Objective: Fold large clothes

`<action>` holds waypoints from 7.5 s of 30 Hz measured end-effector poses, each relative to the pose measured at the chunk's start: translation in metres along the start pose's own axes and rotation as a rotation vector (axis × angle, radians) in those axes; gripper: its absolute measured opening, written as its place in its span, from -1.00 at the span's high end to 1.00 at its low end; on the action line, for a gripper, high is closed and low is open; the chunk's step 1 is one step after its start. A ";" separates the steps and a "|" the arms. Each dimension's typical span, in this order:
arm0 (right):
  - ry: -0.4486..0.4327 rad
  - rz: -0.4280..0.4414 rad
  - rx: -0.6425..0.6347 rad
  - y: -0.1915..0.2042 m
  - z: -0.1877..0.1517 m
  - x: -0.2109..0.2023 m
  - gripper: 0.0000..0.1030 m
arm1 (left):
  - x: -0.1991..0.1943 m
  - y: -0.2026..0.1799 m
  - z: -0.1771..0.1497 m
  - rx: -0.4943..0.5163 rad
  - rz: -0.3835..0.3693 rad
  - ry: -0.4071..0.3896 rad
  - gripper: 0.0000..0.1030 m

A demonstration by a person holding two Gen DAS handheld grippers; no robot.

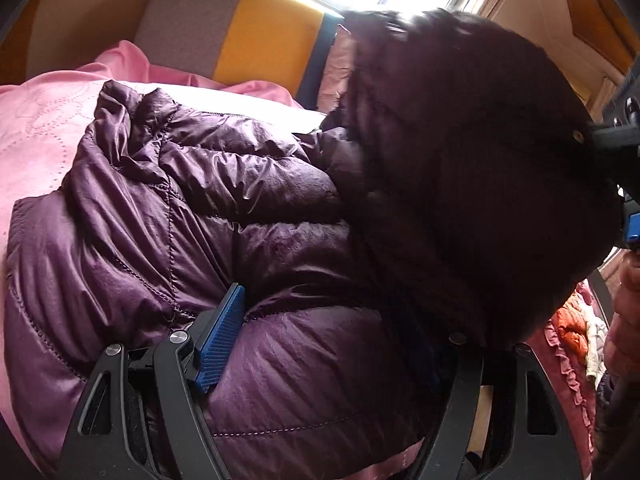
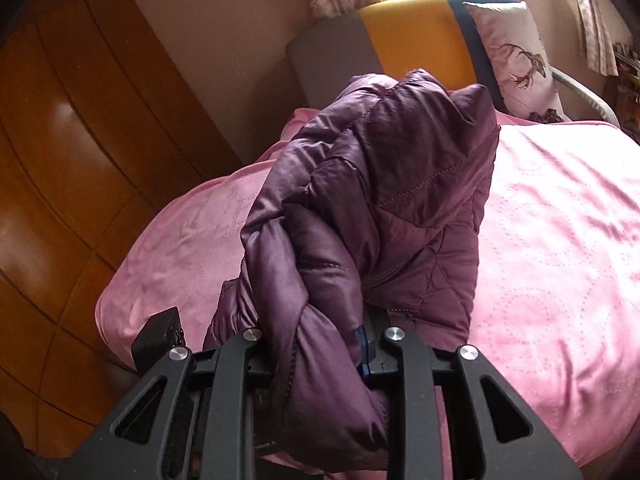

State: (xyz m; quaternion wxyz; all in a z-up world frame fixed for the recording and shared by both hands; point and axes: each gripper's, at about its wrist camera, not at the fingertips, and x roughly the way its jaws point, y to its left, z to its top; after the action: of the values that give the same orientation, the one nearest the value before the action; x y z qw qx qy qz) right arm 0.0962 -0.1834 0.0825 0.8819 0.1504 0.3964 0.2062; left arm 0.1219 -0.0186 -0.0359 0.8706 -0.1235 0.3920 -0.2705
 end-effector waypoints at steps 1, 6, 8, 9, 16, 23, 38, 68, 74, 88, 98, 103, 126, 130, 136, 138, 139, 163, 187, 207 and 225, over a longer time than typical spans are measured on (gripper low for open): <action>0.011 -0.003 -0.023 0.009 0.000 0.009 0.55 | -0.002 0.002 0.000 0.000 -0.007 0.005 -0.37; 0.060 -0.057 -0.151 0.038 -0.014 0.043 0.55 | -0.039 0.026 0.012 -0.042 -0.115 0.005 -0.31; 0.061 -0.096 -0.232 0.055 -0.022 0.053 0.55 | -0.063 0.040 0.016 -0.049 -0.120 -0.020 -0.31; 0.062 -0.112 -0.265 0.064 -0.027 0.058 0.55 | -0.080 0.051 0.019 -0.066 -0.125 -0.045 -0.31; 0.048 -0.212 -0.491 0.119 -0.074 0.097 0.53 | -0.144 0.094 0.049 -0.185 -0.267 -0.207 -0.49; -0.013 -0.273 -0.632 0.142 -0.107 0.110 0.52 | -0.096 0.075 0.076 -0.107 -0.238 -0.066 -0.60; -0.026 0.214 -0.315 0.047 -0.056 0.003 -0.09 | -0.064 0.083 0.096 -0.106 -0.213 0.089 0.74; 0.017 0.144 -0.375 0.026 0.013 0.053 -0.21 | -0.085 0.139 0.032 -0.250 0.243 0.055 -0.03; 0.011 0.007 -0.309 0.034 0.072 0.116 -0.22 | -0.088 0.143 0.025 -0.268 0.225 0.043 -0.09; 0.226 -0.181 -0.359 0.051 0.053 0.247 -0.63 | -0.079 0.178 0.001 -0.344 0.163 0.036 -0.14; 0.094 -0.039 -0.171 -0.004 0.036 0.158 -0.96 | -0.081 0.189 -0.005 -0.339 0.060 0.003 -0.14; 0.167 0.100 0.012 -0.059 0.002 0.159 -0.96 | -0.078 0.195 -0.008 -0.348 0.012 -0.010 -0.14; -0.123 0.164 0.191 -0.218 0.007 -0.031 -0.13 | 0.098 0.001 0.105 -0.026 -0.298 0.149 0.25; -0.117 0.049 0.295 -0.286 -0.008 -0.043 -0.14 | 0.167 -0.043 0.125 0.081 -0.219 0.253 0.25; -0.089 -0.033 0.419 -0.331 -0.050 -0.048 -0.61 | 0.192 -0.057 0.122 0.127 -0.051 0.235 -0.21; -0.101 -0.076 0.409 -0.329 -0.051 -0.060 -0.72 | 0.180 -0.060 0.119 0.170 -0.012 0.199 -0.21; -0.107 -0.126 0.398 -0.325 -0.049 -0.067 -0.73 | 0.174 -0.064 0.118 0.199 0.020 0.176 -0.21; 0.008 -0.538 0.117 -0.246 0.025 0.052 -0.58 | 0.196 -0.068 0.095 0.187 -0.037 0.131 -0.11; -0.197 -0.650 0.149 -0.167 -0.050 -0.014 -0.81 | 0.101 -0.069 0.069 0.090 0.227 -0.046 -0.77; -0.216 -0.757 0.101 -0.104 -0.109 -0.029 -0.95 | 0.065 -0.039 0.019 0.076 0.395 -0.071 -0.92; -0.233 -0.880 0.179 -0.094 -0.138 -0.042 -0.96 | 0.036 -0.066 -0.004 0.116 0.370 -0.099 -0.92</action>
State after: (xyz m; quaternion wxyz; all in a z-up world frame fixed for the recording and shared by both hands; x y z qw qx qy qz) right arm -0.0108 -0.2714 -0.0196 0.9078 0.0656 0.3369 -0.2409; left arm 0.1140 -0.0934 -0.0326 0.9293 -0.0119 0.3484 -0.1217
